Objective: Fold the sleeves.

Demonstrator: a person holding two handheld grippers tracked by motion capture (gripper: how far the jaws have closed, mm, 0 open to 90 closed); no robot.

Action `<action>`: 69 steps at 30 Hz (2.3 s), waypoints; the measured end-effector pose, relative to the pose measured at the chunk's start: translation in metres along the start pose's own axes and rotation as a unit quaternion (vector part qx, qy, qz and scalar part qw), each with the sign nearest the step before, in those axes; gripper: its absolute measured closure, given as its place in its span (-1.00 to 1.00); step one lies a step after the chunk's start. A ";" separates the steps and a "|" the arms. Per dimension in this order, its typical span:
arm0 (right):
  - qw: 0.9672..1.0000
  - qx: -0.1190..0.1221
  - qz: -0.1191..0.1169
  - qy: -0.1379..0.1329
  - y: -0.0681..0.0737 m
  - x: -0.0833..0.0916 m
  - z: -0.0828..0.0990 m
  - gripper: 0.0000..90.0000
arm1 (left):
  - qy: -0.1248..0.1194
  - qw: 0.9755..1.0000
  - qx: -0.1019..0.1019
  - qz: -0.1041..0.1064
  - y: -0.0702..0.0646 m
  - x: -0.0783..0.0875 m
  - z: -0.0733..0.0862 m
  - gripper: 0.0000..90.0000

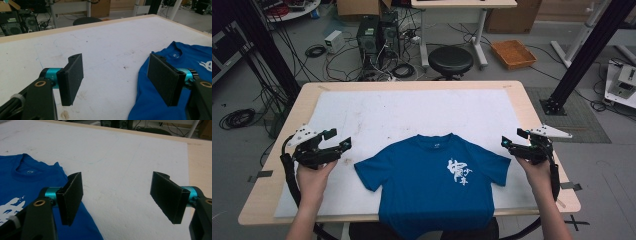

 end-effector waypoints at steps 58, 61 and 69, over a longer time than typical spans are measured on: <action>1.000 0.000 0.002 0.012 0.000 -0.003 0.006 -0.41 | 0.161 0.984 0.076 0.021 -0.007 -0.016 0.082 0.95; 1.000 0.000 0.002 0.012 0.000 -0.002 0.006 -0.41 | 0.150 0.984 0.087 0.041 -0.016 -0.015 0.075 0.95; 1.000 -0.002 0.003 0.012 -0.001 -0.002 0.005 -0.41 | 0.130 0.981 0.085 0.118 -0.081 -0.021 0.042 0.95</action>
Point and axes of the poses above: each handheld gripper's, and its own axes: x roughly backward along the jaws, z roughly out of its underside, y roughly to its left, the point moved 9 cm from there along -x, roughly forward along the jaws, and after that the axes turned 15 degrees about x, right-handed, at the moved point
